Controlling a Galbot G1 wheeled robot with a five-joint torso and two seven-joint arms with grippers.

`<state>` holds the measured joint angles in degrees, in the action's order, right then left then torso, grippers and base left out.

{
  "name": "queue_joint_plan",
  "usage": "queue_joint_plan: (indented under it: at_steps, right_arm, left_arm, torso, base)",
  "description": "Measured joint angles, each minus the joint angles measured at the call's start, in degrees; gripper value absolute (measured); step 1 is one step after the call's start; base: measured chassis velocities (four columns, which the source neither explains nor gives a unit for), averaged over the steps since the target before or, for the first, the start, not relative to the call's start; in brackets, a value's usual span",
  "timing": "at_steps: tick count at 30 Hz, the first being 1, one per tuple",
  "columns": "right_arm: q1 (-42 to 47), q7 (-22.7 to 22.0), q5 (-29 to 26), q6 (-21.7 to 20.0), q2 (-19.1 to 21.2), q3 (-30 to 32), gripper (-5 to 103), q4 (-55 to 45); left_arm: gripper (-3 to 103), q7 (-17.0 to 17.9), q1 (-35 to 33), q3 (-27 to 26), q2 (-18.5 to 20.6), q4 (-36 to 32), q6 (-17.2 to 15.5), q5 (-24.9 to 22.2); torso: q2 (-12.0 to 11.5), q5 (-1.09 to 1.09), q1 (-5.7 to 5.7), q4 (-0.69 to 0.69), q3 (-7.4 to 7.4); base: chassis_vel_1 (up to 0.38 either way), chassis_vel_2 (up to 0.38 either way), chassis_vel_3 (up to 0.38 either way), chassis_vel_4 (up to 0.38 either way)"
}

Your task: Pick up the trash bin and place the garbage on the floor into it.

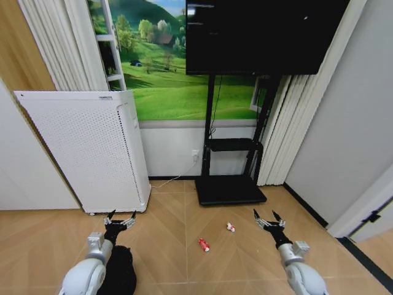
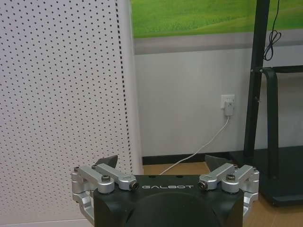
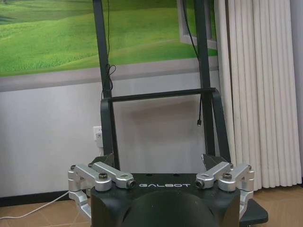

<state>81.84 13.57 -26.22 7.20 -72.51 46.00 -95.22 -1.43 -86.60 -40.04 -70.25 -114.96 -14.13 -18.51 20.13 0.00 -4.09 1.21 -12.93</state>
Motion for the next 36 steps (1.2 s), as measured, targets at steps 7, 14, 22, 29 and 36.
queue_joint_plan:
  at_steps: [7,14,22,29,36]
  right_arm:
    - [0.05,0.00,-0.10,0.05,-0.40,0.07,100,0.04]
    - [0.18,0.00,-0.11,0.05,-0.44,0.08,100,0.12]
    - [0.26,-0.01,-0.13,0.25,-0.47,0.23,100,0.31]
    - [0.34,-0.09,-0.12,0.28,-0.64,0.41,100,0.26]
    - [0.31,-0.15,-0.11,0.29,-0.66,0.54,100,0.33]
  left_arm:
    - [100,-0.02,-0.24,0.10,-0.07,-0.18,0.00,0.22]
    - [100,-0.16,-0.42,0.21,-0.10,-0.35,0.02,0.25]
    - [100,-0.20,-0.58,0.38,-0.20,-0.48,0.12,0.33]
    - [100,-0.37,-0.48,0.45,-0.03,-0.48,0.16,0.33]
    - [100,-0.54,-0.36,0.54,0.09,-0.46,0.16,0.14]
  torso:
    - [-1.67,0.00,0.54,0.00,1.13]
    - [-3.37,0.00,1.08,0.00,2.29]
    - [-4.99,0.00,1.60,0.00,3.40]
    - [-6.53,0.00,2.13,0.00,4.41]
    - [-8.35,0.00,2.72,0.00,5.63]
  base:
    - [0.000,0.000,0.000,0.000]
    - [0.000,0.000,0.000,0.000]
    - [0.000,0.000,0.000,0.000]
    - [0.000,0.000,0.000,0.000]
    - [0.000,0.000,0.000,0.000]
